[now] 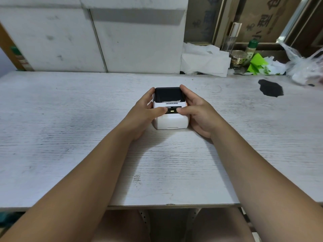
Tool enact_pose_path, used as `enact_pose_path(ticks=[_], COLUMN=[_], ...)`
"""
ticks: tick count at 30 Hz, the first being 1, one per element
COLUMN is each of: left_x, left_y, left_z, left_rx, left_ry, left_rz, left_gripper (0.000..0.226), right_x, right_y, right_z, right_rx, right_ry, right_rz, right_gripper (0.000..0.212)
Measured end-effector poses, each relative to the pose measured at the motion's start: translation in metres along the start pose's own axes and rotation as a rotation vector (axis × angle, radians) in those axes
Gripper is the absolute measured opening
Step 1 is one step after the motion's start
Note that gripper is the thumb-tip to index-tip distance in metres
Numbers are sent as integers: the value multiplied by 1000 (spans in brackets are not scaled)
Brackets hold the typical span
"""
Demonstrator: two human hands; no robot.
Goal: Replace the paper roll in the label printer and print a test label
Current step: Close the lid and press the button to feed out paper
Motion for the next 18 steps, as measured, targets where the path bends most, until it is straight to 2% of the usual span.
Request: enact_pose_path(ticks=[18], left_x=[1], left_y=[-1], left_z=[2], left_rx=[-3], left_ry=[13], left_rz=[-2], left_gripper=[73], right_x=[1], right_y=[0], right_z=[-1], right_rx=[-7], right_ry=[-11], right_rz=[10], right_gripper=[76])
Point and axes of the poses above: each hand's wrist, its own y-axis away from the middle knuckle, its own z-axis out of the back of the hand, x = y × z, the point moved 10 cm from there along -y, towards the middle knuckle, and after that the axes turned 8 degrees about -y, right-handed, at the moved point
